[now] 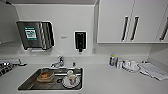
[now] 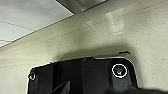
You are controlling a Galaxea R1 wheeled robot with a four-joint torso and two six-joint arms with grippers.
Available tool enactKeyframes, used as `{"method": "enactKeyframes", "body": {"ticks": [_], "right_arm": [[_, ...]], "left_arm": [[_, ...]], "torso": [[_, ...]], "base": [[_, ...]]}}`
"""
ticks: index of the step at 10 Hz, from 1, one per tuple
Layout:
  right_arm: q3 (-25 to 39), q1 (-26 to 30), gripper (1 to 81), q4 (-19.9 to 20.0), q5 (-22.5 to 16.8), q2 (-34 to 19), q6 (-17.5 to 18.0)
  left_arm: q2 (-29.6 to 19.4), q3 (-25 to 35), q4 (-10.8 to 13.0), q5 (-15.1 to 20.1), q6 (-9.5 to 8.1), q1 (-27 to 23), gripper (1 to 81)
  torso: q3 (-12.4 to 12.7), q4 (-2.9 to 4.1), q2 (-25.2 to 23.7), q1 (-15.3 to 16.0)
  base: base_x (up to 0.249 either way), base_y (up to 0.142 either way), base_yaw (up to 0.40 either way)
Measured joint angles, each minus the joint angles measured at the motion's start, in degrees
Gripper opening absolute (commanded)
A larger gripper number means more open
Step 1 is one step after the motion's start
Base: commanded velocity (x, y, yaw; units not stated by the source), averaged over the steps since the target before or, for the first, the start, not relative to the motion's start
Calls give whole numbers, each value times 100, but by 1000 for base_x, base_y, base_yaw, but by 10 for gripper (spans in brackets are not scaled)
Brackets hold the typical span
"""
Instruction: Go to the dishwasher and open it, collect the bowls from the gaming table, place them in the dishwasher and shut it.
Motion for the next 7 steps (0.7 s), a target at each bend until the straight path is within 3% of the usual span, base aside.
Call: {"method": "enactKeyframes", "body": {"ticks": [4, 7], "right_arm": [[236, 0, 811, 48, -2, -234, 0], [297, -12, 811, 61, -6, -250, 0]], "left_arm": [[1, 0, 0, 11, 0, 29, 811], [4, -11, -2, 16, 0, 44, 811]], "torso": [[-13, 0, -826, 514], [-13, 0, -975, 601]], "base": [[0, 0, 0], [0, 0, 0]]}}
